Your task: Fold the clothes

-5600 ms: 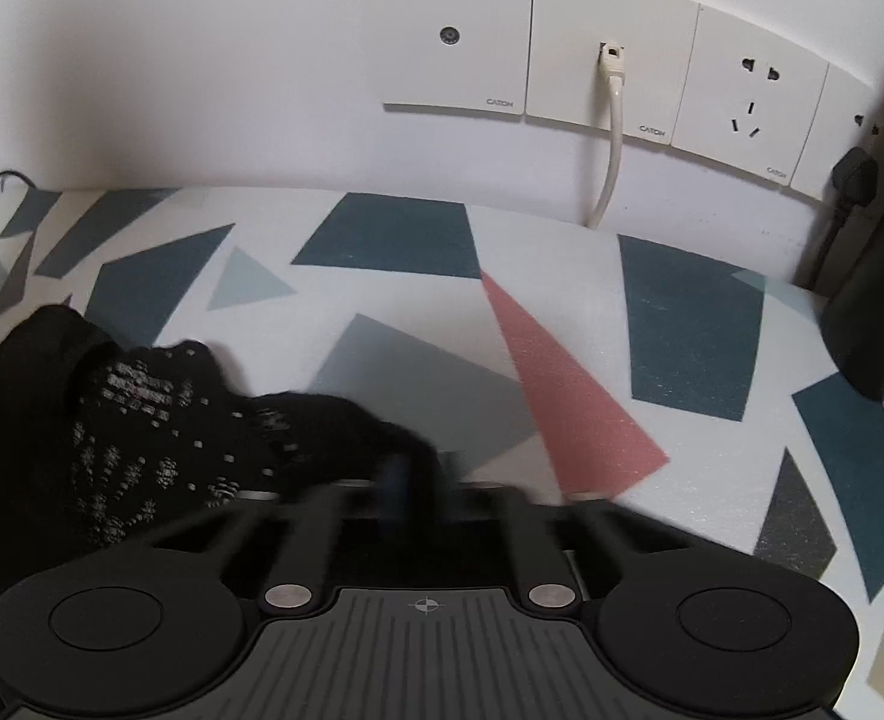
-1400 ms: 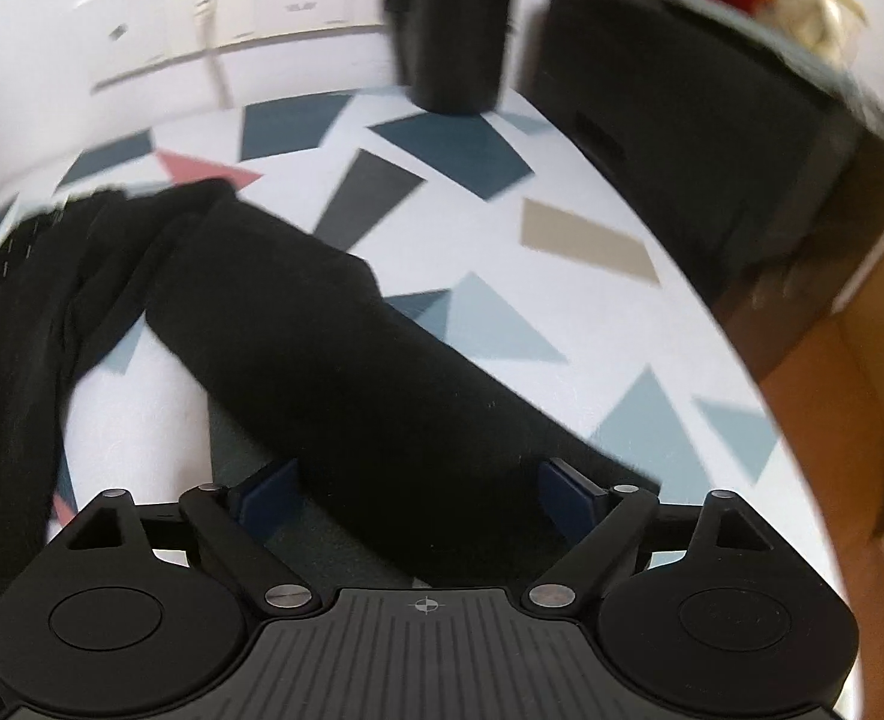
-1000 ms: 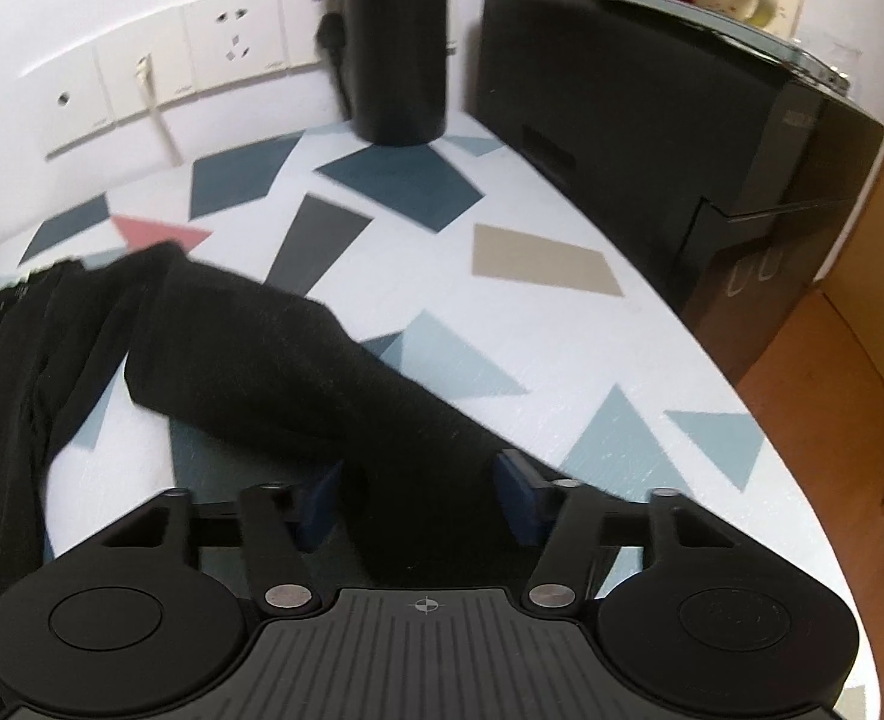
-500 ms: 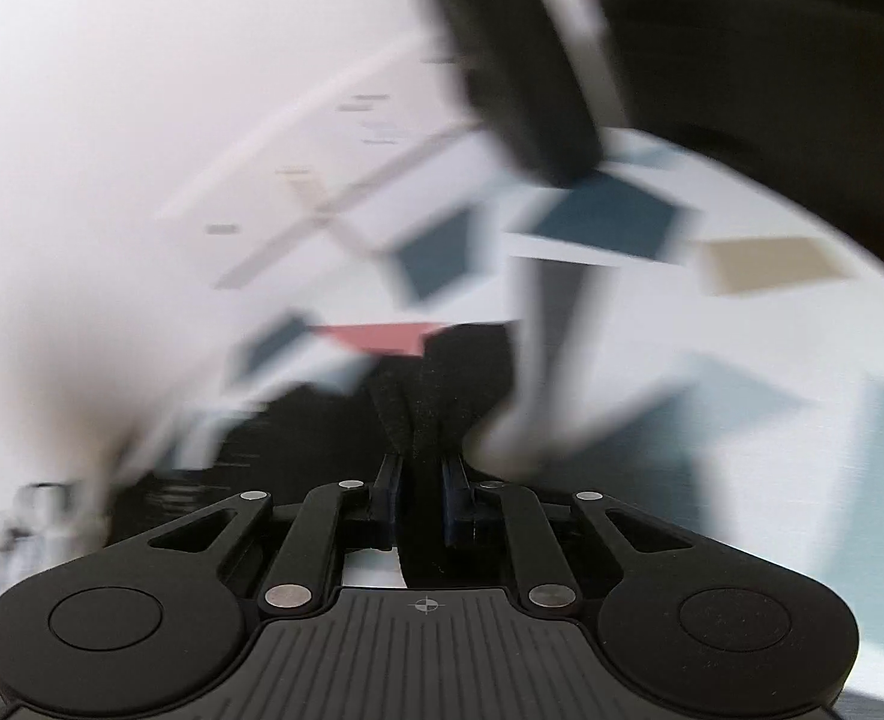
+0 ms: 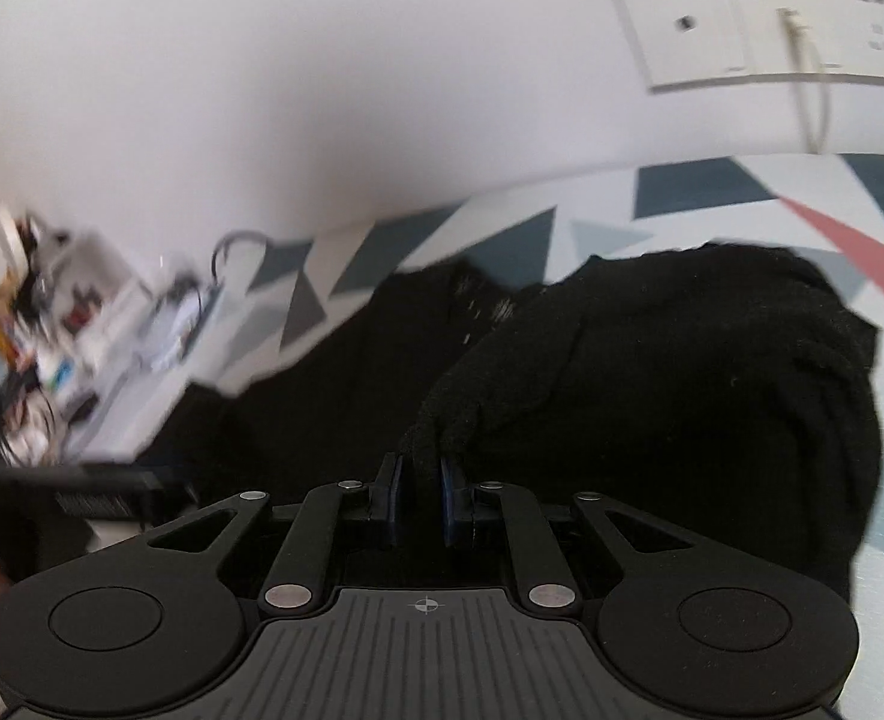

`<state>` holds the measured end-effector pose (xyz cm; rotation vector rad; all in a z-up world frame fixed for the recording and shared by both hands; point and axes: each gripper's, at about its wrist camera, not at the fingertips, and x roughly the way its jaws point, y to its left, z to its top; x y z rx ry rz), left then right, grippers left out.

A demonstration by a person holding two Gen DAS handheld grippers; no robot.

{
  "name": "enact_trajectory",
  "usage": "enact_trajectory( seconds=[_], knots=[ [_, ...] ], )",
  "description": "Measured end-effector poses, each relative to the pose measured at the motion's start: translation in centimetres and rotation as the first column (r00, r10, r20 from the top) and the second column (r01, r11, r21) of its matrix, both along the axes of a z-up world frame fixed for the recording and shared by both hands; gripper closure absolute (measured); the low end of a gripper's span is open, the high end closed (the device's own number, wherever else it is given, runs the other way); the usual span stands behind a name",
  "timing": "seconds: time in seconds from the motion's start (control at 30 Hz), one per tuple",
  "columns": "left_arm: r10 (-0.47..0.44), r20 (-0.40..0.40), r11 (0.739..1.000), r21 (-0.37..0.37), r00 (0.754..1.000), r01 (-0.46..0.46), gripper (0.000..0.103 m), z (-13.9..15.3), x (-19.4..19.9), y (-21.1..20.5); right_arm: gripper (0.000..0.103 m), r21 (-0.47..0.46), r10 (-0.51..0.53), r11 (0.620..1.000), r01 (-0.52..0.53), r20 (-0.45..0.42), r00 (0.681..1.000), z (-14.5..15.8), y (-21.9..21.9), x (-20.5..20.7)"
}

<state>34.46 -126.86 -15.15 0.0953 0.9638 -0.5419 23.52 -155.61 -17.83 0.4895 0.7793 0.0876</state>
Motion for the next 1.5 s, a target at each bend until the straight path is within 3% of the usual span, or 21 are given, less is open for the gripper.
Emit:
enact_trajectory(
  seconds=[0.1,0.23,0.33,0.37,0.53,0.63,0.7,0.77,0.83,0.9,0.93,0.97,1.0,1.03,1.17,1.3,1.4,1.43,1.47,1.5],
  knots=[
    [-0.018,0.023,1.000,0.017,1.000,0.018,0.000,0.4,0.3,-0.2,0.076,-0.093,0.023,0.995,-0.024,-0.019,1.000,-0.2,1.2,0.2],
    [-0.022,0.022,1.000,0.019,1.000,0.021,0.000,0.2,0.6,-0.6,0.048,-0.191,-0.003,0.982,0.002,-0.004,1.000,0.7,1.3,-1.2],
    [-0.021,-0.003,1.000,0.002,1.000,0.021,0.000,0.1,0.6,-1.1,0.026,-0.219,-0.070,0.973,0.073,0.021,0.997,1.4,0.0,-2.8],
    [-0.026,-0.013,1.000,-0.011,1.000,0.026,0.000,0.1,0.5,-1.3,0.023,-0.222,-0.104,0.969,0.106,0.022,0.994,1.4,-0.7,-3.5],
    [-0.129,-0.050,0.988,-0.097,0.990,0.123,0.000,0.8,-0.5,-4.1,0.023,-0.233,-0.265,0.936,0.263,0.025,0.964,1.8,-4.2,-6.9],
    [-0.234,-0.081,0.966,-0.132,0.969,0.222,0.000,0.9,-1.5,-6.8,0.024,-0.258,-0.343,0.907,0.334,0.012,0.939,1.5,-5.8,-8.3],
    [-0.302,-0.094,0.949,-0.120,0.949,0.290,0.000,0.5,-2.3,-8.7,0.025,-0.264,-0.371,0.895,0.359,0.003,0.929,1.1,-6.5,-9.0],
    [-0.361,-0.096,0.931,-0.089,0.928,0.353,0.001,-0.1,-3.1,-10.7,0.034,-0.251,-0.376,0.897,0.364,0.000,0.927,0.7,-7.2,-9.4],
    [-0.398,-0.094,0.917,-0.062,0.912,0.394,0.016,-0.8,-3.7,-12.1,0.039,-0.250,-0.364,0.902,0.353,0.000,0.931,0.4,-7.5,-9.6],
    [-0.400,-0.118,0.916,-0.037,0.909,0.399,0.067,-1.3,-3.6,-12.8,0.048,-0.268,-0.349,0.904,0.333,-0.012,0.937,0.0,-7.6,-9.0],
    [-0.395,-0.134,0.918,-0.029,0.909,0.395,0.072,-1.5,-3.4,-13.0,0.057,-0.276,-0.342,0.905,0.323,-0.023,0.939,-0.3,-7.6,-8.7],
    [-0.385,-0.136,0.923,-0.036,0.913,0.383,0.082,-1.5,-3.1,-12.8,0.074,-0.281,-0.337,0.906,0.315,-0.032,0.941,-0.4,-7.6,-8.5],
    [-0.383,-0.134,0.924,-0.045,0.914,0.381,0.090,-1.1,-2.9,-12.4,0.081,-0.281,-0.336,0.907,0.314,-0.033,0.941,-0.4,-7.7,-8.4],
    [-0.380,-0.115,0.925,-0.041,0.918,0.378,0.090,-0.5,-2.6,-11.9,0.088,-0.278,-0.338,0.907,0.317,-0.030,0.941,-0.3,-7.8,-8.4],
    [-0.337,-0.069,0.941,-0.069,0.939,0.332,0.092,2.2,-0.4,-9.2,0.090,-0.280,-0.375,0.889,0.363,0.011,0.927,0.7,-8.2,-9.6],
    [-0.294,-0.096,0.952,-0.121,0.951,0.282,0.091,3.5,2.5,-6.2,0.089,-0.284,-0.386,0.885,0.369,-0.004,0.923,0.7,-8.6,-10.7],
    [-0.270,-0.099,0.963,-0.022,0.958,0.269,0.089,2.5,3.4,-5.6,0.086,-0.294,-0.377,0.890,0.348,-0.047,0.925,0.3,-8.8,-11.0],
    [-0.261,-0.092,0.964,0.020,0.961,0.264,0.085,2.0,3.4,-5.5,0.085,-0.297,-0.375,0.891,0.343,-0.056,0.925,0.3,-8.8,-11.1],
    [-0.258,-0.092,0.963,0.051,0.962,0.263,0.076,1.5,3.4,-5.3,0.084,-0.299,-0.375,0.891,0.342,-0.059,0.925,0.5,-8.9,-11.2],
    [-0.251,-0.090,0.964,0.063,0.964,0.257,0.056,1.2,3.4,-5.0,0.083,-0.301,-0.370,0.892,0.339,-0.053,0.927,0.7,-8.9,-11.3]
  ],
)
